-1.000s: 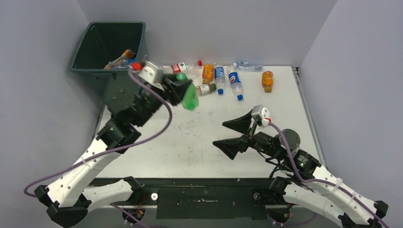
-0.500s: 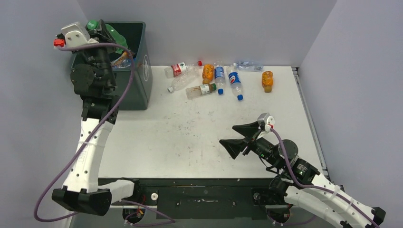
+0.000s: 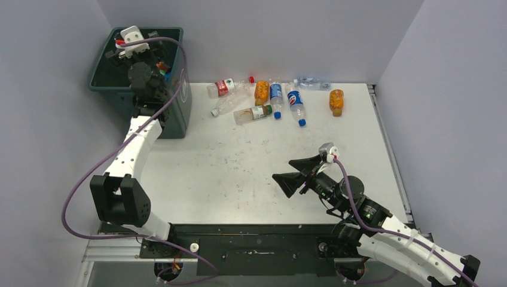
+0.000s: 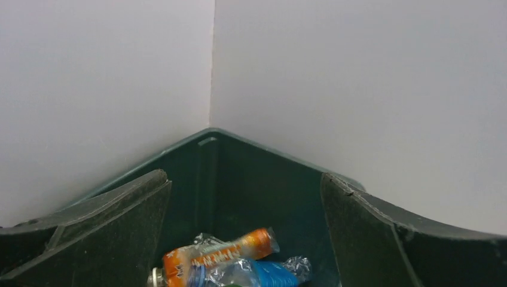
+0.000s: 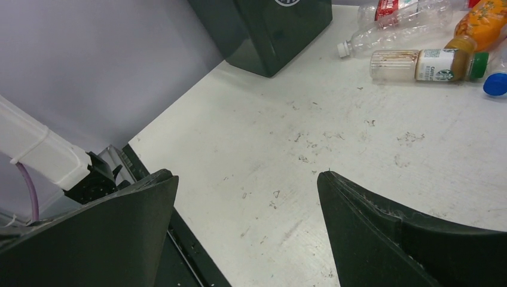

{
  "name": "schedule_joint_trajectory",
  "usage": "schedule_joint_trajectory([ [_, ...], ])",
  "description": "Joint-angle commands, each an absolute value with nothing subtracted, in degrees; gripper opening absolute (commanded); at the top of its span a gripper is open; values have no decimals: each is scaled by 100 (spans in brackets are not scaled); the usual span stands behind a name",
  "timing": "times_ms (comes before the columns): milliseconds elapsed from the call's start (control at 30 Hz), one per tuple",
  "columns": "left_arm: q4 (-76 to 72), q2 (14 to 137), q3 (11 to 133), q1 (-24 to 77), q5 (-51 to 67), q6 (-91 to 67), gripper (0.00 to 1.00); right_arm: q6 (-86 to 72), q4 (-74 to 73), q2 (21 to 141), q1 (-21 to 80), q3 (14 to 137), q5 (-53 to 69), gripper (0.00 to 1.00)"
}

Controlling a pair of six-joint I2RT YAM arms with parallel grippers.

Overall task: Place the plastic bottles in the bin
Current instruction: Place the plastic bottle in the trash bin.

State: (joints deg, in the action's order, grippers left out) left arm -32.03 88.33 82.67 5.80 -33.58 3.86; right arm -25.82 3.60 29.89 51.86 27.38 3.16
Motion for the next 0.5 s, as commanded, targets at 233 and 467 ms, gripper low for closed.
schedule_joint_trajectory([
  [233, -3206, 7213, 7932, 1938, -2749, -152, 96, -2764, 723, 3411, 5205, 2933, -1580, 90],
  [467, -178, 6855, 7859, 3435, -1157, -553, 96, -3088, 1336, 4640, 5077, 3133, -3462, 90],
])
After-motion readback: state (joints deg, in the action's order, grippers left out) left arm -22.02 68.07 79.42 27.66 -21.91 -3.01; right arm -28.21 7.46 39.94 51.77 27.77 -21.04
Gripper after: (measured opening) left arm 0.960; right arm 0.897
